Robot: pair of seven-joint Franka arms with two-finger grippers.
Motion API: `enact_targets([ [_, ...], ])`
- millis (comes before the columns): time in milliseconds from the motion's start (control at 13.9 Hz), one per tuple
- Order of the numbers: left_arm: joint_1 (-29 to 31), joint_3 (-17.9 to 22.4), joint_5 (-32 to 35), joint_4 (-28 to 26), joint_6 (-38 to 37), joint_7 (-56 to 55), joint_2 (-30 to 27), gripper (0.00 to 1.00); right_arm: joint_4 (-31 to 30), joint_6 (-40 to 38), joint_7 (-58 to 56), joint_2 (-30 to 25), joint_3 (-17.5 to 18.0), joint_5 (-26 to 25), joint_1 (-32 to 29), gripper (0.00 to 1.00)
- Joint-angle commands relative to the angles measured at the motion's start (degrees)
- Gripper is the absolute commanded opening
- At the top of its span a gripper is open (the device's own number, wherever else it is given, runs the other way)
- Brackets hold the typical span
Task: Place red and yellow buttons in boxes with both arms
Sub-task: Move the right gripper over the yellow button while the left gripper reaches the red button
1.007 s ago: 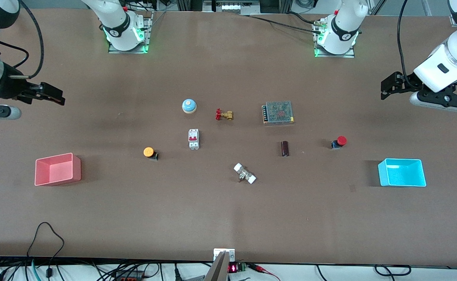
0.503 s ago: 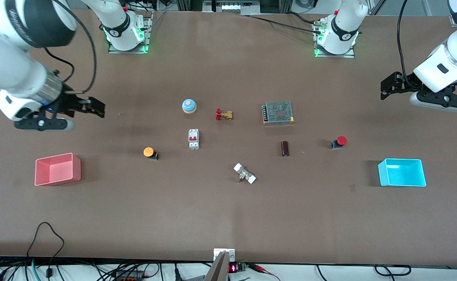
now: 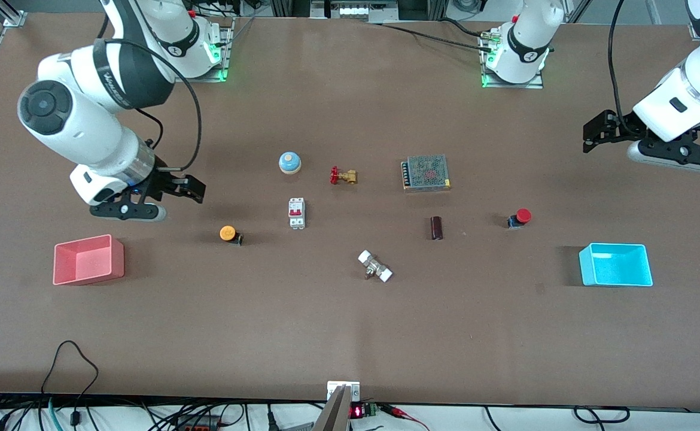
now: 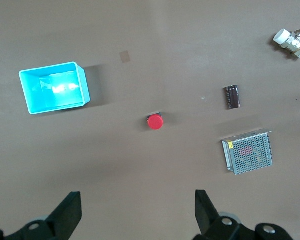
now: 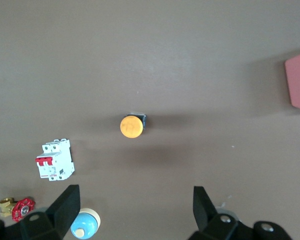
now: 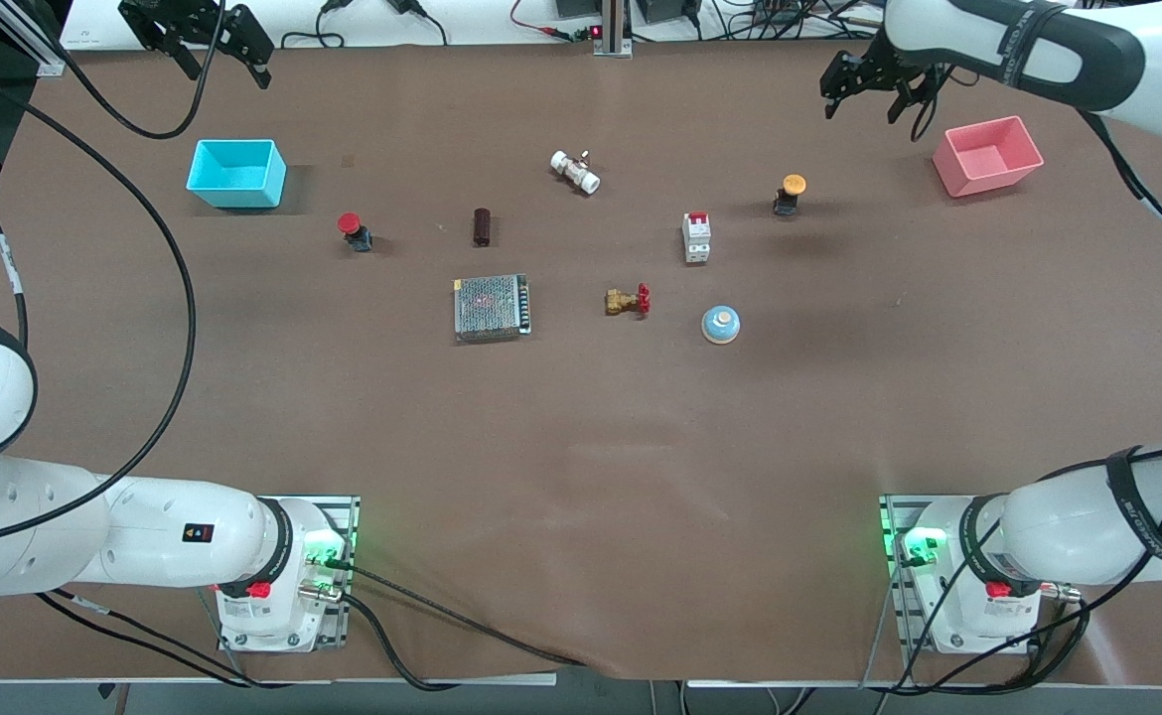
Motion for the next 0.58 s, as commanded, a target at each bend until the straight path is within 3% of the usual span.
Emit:
enact_targets([
  [0, -0.3, -0.1, 0.9, 1.5, -1.3, -0.4, 0.6, 1.00, -0.6, 3.1, 1.0, 1.3, 0.2, 0.0, 0.3, 1.00],
  [288, -0.2, 0.0, 0.9, 1.5, -1.6, -0.4, 0.6, 1.00, -1.3, 7.9, 3.4, 5.0, 0.1, -0.5, 0.7, 1.00],
  [503, -0.5, -0.2, 1.1, 1.5, -3.6, -0.3, 4.0, 1.00, -3.2, 13.3, 5.2, 7.5, 0.1, -2.5, 1.1, 1.00],
])
